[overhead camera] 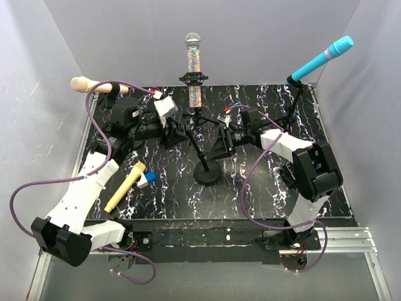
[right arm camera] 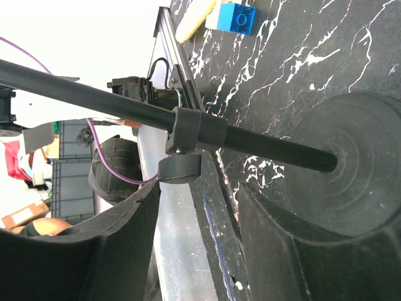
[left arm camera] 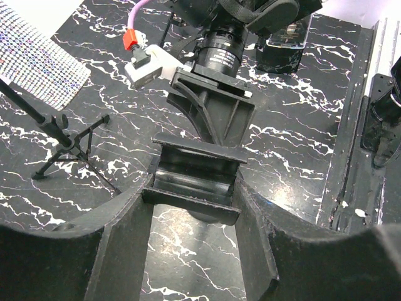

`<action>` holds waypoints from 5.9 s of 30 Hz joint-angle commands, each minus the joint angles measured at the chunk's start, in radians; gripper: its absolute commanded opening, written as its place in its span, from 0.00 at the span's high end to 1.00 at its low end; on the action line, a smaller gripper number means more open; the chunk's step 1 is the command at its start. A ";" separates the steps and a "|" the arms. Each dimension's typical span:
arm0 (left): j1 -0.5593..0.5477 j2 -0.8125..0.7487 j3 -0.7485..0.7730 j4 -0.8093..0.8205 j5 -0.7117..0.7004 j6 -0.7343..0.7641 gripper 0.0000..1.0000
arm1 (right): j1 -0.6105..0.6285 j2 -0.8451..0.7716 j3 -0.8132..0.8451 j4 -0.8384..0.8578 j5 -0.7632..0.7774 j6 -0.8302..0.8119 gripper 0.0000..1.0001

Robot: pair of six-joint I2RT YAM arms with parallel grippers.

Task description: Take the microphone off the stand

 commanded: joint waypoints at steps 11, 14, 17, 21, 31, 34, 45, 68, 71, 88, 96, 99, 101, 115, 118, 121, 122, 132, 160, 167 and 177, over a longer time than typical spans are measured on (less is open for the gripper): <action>0.018 -0.010 -0.010 -0.021 -0.028 0.035 0.91 | 0.014 0.021 0.066 0.175 -0.062 0.095 0.59; 0.018 -0.008 -0.010 -0.019 -0.025 0.034 0.91 | 0.017 0.018 0.056 0.177 -0.057 0.079 0.71; 0.018 -0.004 -0.005 -0.018 -0.022 0.032 0.91 | 0.023 0.001 0.055 0.139 -0.016 0.004 0.88; 0.018 -0.001 -0.007 -0.018 -0.024 0.032 0.91 | 0.056 -0.037 0.090 -0.007 0.090 -0.229 0.94; 0.018 0.010 -0.002 -0.018 -0.024 0.023 0.91 | 0.159 -0.288 -0.101 0.095 0.404 -0.885 0.99; 0.018 0.016 0.001 -0.025 -0.021 0.018 0.91 | 0.210 -0.411 -0.328 0.407 0.498 -1.154 0.99; 0.018 0.055 0.042 -0.015 -0.013 0.003 0.92 | 0.258 -0.503 -0.784 1.024 0.469 -1.811 0.30; 0.014 0.119 0.156 -0.097 0.073 0.106 0.91 | -0.020 -0.355 -0.181 0.048 0.255 -0.087 0.24; 0.014 0.119 0.160 -0.108 0.064 0.124 0.91 | -0.020 -0.269 -0.125 0.045 0.147 -0.072 0.27; 0.012 0.111 0.185 -0.170 0.044 0.172 0.91 | -0.020 -0.014 -0.011 0.267 0.020 0.151 0.51; 0.012 0.139 0.220 -0.183 0.033 0.188 0.91 | 0.021 -0.086 -0.011 0.255 0.050 -0.067 0.88; 0.012 0.153 0.234 -0.186 0.035 0.190 0.91 | 0.049 -0.131 0.012 0.136 0.085 -0.311 0.99; 0.011 0.165 0.260 -0.200 0.045 0.185 0.91 | 0.079 -0.181 0.018 0.044 0.153 -0.522 0.99; 0.008 0.147 0.243 -0.197 0.082 0.181 0.91 | 0.268 -0.447 -0.552 0.773 0.638 -1.614 0.99; 0.005 0.148 0.252 -0.196 0.085 0.182 0.91 | 0.271 -0.493 -0.634 0.870 0.624 -1.690 0.91; 0.005 0.145 0.254 -0.194 0.082 0.187 0.91 | 0.273 -0.583 -0.605 0.689 0.627 -1.592 0.50; 0.003 0.144 0.254 -0.194 0.084 0.188 0.91 | 0.271 -0.608 -0.571 0.571 0.630 -1.534 0.45; 0.002 0.133 0.236 -0.211 0.096 0.221 0.90 | 0.129 -0.524 -0.220 0.055 0.526 -0.709 0.27; 0.002 0.065 0.208 -0.269 0.076 0.273 0.90 | 0.058 -0.025 0.018 0.180 0.038 0.019 0.52; 0.002 0.069 0.203 -0.263 0.090 0.267 0.90 | 0.064 -0.086 0.007 0.192 0.139 -0.137 0.90; 0.002 0.058 0.136 -0.183 0.113 0.199 0.90 | 0.202 -0.339 -0.158 0.189 0.670 -0.691 0.95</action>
